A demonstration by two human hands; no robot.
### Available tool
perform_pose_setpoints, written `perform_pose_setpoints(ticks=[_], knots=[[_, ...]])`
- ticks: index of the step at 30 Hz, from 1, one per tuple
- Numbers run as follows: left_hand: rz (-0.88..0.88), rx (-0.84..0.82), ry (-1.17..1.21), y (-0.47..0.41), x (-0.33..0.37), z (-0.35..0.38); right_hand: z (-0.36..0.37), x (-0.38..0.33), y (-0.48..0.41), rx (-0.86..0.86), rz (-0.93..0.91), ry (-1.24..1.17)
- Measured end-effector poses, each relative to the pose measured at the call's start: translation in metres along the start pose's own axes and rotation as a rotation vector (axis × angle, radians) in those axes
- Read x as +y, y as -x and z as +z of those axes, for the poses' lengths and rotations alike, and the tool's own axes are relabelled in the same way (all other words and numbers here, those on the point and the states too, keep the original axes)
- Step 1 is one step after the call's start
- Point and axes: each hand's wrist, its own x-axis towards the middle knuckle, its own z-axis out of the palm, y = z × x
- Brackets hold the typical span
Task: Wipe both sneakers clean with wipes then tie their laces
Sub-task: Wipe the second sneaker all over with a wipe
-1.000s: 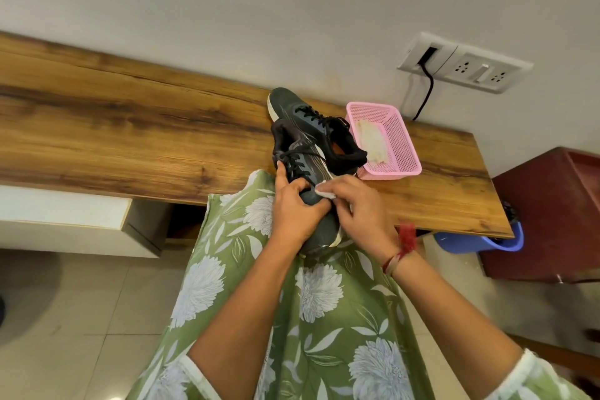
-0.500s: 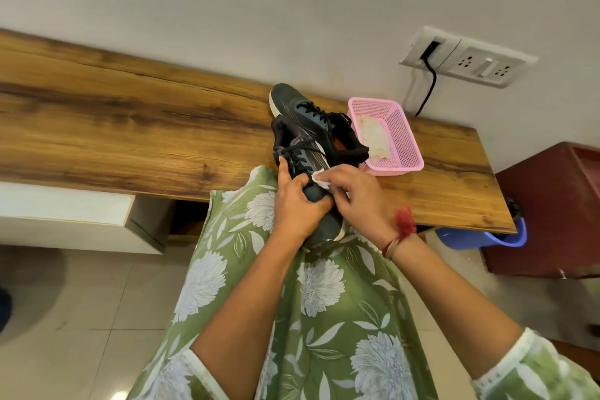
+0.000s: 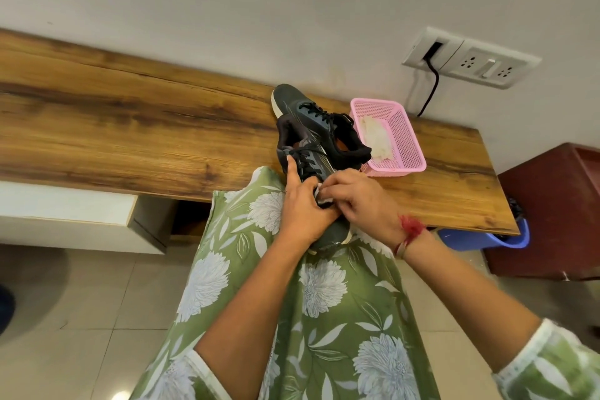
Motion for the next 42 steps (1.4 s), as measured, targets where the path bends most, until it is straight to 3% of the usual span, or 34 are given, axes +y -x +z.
perform_pose_setpoints(ticks=[2,6,11,18,23,26,29,31,34,36,39,42], knots=[[0.017,-0.014,-0.009,0.000,0.001,0.002,-0.008,0.012,-0.004,-0.040,-0.030,0.072],[0.012,0.007,0.007,-0.003,-0.001,0.003,0.004,0.016,-0.006,0.147,0.114,-0.013],[0.010,0.008,0.002,-0.002,-0.001,0.001,0.000,0.009,-0.005,-0.004,-0.048,0.013],[-0.003,0.044,0.098,-0.008,-0.006,0.002,0.017,0.004,-0.012,0.301,0.228,-0.163],[-0.031,0.029,0.145,-0.008,-0.008,0.003,0.006,0.001,-0.007,0.200,0.217,-0.168],[-0.072,0.058,0.285,-0.011,-0.012,0.002,0.001,0.026,-0.016,0.233,0.476,-0.119],[-0.142,0.088,0.536,-0.012,-0.012,-0.006,-0.007,0.038,-0.017,0.486,0.829,-0.641],[-0.214,0.091,0.722,-0.014,-0.014,-0.011,-0.013,0.036,-0.015,0.634,0.890,-1.015],[-0.386,0.045,1.085,-0.013,-0.008,-0.019,-0.019,0.025,-0.011,0.641,0.880,-1.342],[-0.486,0.048,1.079,-0.014,-0.006,-0.024,-0.023,0.019,-0.010,0.635,0.855,-1.428],[-0.457,0.097,0.947,-0.017,-0.005,-0.022,-0.027,0.011,-0.013,0.586,0.804,-1.438],[-0.396,0.166,0.841,-0.019,-0.009,-0.014,-0.028,0.007,-0.020,0.463,0.705,-1.130]])
